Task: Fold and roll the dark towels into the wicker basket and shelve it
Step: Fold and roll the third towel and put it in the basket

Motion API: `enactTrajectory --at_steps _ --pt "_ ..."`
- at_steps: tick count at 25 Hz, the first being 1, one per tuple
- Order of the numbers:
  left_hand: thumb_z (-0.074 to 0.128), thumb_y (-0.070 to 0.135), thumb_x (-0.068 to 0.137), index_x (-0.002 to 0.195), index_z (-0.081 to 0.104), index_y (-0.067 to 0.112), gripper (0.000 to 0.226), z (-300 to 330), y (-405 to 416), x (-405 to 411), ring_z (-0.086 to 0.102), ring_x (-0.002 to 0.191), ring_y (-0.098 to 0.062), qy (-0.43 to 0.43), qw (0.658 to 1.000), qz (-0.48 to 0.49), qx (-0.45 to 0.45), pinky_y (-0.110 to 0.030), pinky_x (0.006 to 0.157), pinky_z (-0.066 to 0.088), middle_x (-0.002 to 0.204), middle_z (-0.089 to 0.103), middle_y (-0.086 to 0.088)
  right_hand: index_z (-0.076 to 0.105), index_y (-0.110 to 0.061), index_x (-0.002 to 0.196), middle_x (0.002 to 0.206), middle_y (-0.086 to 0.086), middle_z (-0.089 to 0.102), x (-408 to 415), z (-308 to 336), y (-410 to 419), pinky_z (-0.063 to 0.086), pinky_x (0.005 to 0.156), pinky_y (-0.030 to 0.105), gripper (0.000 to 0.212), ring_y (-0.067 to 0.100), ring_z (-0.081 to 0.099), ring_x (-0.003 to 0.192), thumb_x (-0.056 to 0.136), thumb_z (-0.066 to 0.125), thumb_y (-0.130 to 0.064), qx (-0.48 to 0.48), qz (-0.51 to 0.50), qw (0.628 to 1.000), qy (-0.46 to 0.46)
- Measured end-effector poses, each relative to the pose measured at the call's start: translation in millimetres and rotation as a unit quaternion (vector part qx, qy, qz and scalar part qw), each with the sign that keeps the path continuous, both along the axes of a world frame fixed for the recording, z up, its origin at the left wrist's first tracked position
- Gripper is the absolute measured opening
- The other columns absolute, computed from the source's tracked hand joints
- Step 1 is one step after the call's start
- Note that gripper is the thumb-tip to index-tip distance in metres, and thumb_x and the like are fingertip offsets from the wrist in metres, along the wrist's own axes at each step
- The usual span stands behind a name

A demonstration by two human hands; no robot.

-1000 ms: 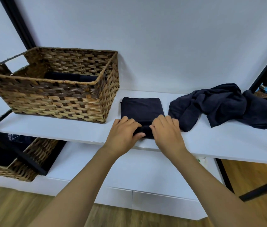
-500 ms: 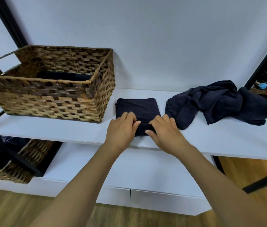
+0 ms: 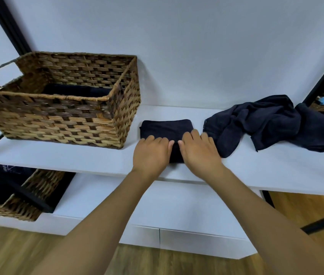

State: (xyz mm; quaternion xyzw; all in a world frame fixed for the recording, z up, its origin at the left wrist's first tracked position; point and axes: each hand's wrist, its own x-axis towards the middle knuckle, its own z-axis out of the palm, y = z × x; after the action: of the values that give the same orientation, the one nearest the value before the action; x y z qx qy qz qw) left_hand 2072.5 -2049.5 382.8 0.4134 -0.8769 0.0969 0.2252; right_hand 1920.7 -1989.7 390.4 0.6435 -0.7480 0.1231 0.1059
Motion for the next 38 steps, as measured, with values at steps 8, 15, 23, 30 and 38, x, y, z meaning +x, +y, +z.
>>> enactTrajectory --at_steps 8,15,23,30,38 --pt "0.026 0.037 0.108 0.069 0.039 0.023 0.044 9 -25 -8 0.05 0.064 -0.021 0.046 0.987 -0.004 0.153 -0.035 0.059 0.031 0.062 0.046 0.008 0.052 -0.012 0.07 0.065 0.003 0.051 -7 -9 -13 0.028 0.057 0.033 0.038 0.027 0.049 0.058 0.099 0.035 -0.029 -0.108 0.034 0.993 0.032" --pt "0.035 0.032 0.103 0.096 0.057 0.013 0.031 -19 3 0 0.049 0.083 -0.025 0.08 0.997 0.005 -0.021 -0.039 0.072 0.04 0.093 0.054 -0.005 0.04 -0.013 0.061 0.057 0.001 0.049 -20 13 -29 0.036 0.053 0.035 0.049 0.021 0.045 0.055 0.104 0.037 -0.036 0.081 0.026 0.973 -0.216" --pt "0.038 0.05 0.102 0.083 0.061 0.013 0.047 -14 -10 7 0.05 0.072 -0.023 -0.01 0.994 -0.073 -0.078 -0.035 0.065 0.036 0.075 0.056 -0.001 0.049 -0.013 0.082 0.076 0.004 0.056 -10 8 -19 0.038 0.062 0.036 0.036 0.026 0.052 0.069 0.104 0.03 -0.034 0.027 0.0 0.991 -0.129" --pt "0.025 0.04 0.108 0.073 0.056 0.019 0.051 18 -35 -22 0.051 0.064 -0.022 -0.03 0.993 0.014 0.117 -0.033 0.059 0.032 0.067 0.054 0.002 0.058 -0.009 0.086 0.088 0.01 0.054 1 -29 3 0.03 0.066 0.038 0.039 0.029 0.043 0.074 0.1 0.037 -0.039 -0.159 -0.018 0.985 0.066" --pt "0.022 0.039 0.107 0.097 0.058 0.016 0.044 15 -32 -26 0.057 0.09 -0.026 -0.002 0.992 0.049 0.115 -0.037 0.072 0.034 0.096 0.066 -0.002 0.057 -0.011 0.073 0.075 0.007 0.059 -7 -1 -23 0.042 0.058 0.036 0.051 0.029 0.056 0.072 0.104 0.031 -0.042 -0.095 -0.036 0.991 -0.083"
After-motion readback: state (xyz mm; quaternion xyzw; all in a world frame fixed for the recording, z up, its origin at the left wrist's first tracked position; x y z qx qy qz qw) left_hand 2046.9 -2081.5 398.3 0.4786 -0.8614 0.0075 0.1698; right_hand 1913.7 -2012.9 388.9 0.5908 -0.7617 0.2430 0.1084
